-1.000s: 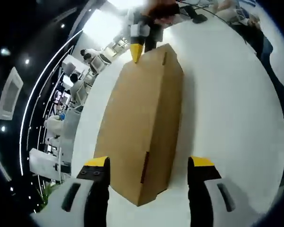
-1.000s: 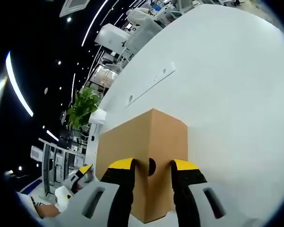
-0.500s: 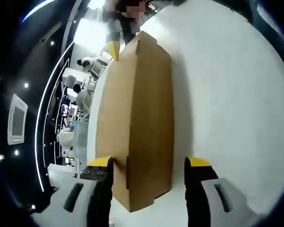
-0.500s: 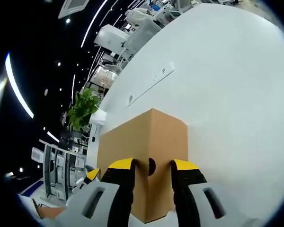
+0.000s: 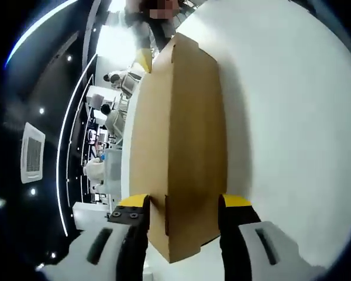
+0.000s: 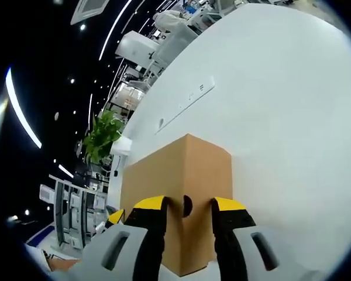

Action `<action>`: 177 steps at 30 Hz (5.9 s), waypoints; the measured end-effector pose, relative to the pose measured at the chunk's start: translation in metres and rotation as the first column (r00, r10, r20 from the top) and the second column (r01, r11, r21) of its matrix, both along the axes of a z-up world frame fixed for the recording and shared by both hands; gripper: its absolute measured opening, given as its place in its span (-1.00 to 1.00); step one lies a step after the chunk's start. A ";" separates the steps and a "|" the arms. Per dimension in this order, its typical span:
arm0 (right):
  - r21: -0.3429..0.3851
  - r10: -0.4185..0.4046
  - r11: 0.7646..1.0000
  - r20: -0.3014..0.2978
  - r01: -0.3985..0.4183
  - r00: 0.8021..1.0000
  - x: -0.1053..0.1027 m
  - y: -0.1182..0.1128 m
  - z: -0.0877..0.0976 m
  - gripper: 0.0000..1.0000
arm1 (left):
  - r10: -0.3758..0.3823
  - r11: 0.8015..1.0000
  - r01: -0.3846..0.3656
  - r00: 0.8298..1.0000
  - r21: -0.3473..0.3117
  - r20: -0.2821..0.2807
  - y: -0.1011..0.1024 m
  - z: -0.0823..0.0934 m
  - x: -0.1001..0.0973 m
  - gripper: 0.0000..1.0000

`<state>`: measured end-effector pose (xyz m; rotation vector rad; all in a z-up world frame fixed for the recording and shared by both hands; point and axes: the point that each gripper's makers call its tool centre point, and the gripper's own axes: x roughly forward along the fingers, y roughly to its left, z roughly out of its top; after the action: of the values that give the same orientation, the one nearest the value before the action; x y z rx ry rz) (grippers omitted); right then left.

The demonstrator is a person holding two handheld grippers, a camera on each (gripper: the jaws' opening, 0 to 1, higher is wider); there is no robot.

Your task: Operate the shoe box by opening the lid, removing the specified soft item, and placing it in the target area until the item is outside and the box remains undamaged.

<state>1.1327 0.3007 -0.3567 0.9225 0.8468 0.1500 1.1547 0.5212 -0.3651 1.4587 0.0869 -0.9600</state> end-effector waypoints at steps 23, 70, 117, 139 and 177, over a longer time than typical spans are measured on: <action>0.028 -0.037 0.999 -0.005 0.037 0.999 0.000 -0.001 -0.002 -0.40 | 0.030 0.999 -0.029 0.999 -0.033 0.017 -0.003 0.007 0.005 -0.23; -0.894 0.457 0.389 -0.023 -0.223 0.889 -0.047 -0.021 0.070 -0.04 | 0.011 0.998 -0.012 1.000 -0.054 -0.009 -0.002 0.009 0.004 -0.29; -0.935 0.753 -0.341 -0.334 -0.098 0.566 -0.031 0.108 0.014 0.19 | 0.014 0.998 -0.012 1.000 -0.068 0.022 -0.003 0.008 0.003 -0.29; -0.903 0.744 -0.421 -0.396 -0.083 0.538 -0.015 0.103 0.002 0.02 | 0.005 0.997 -0.005 1.000 -0.072 0.007 -0.003 0.008 0.003 -0.29; -0.878 0.754 -0.479 -0.426 -0.025 0.500 -0.021 0.111 -0.003 -0.26 | 0.014 0.998 -0.014 1.000 -0.066 -0.011 -0.002 0.007 0.003 -0.29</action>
<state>1.1114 0.4117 -0.3598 -1.3025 0.4775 0.4280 1.1576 0.5187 -0.3577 1.3905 0.0725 -0.9511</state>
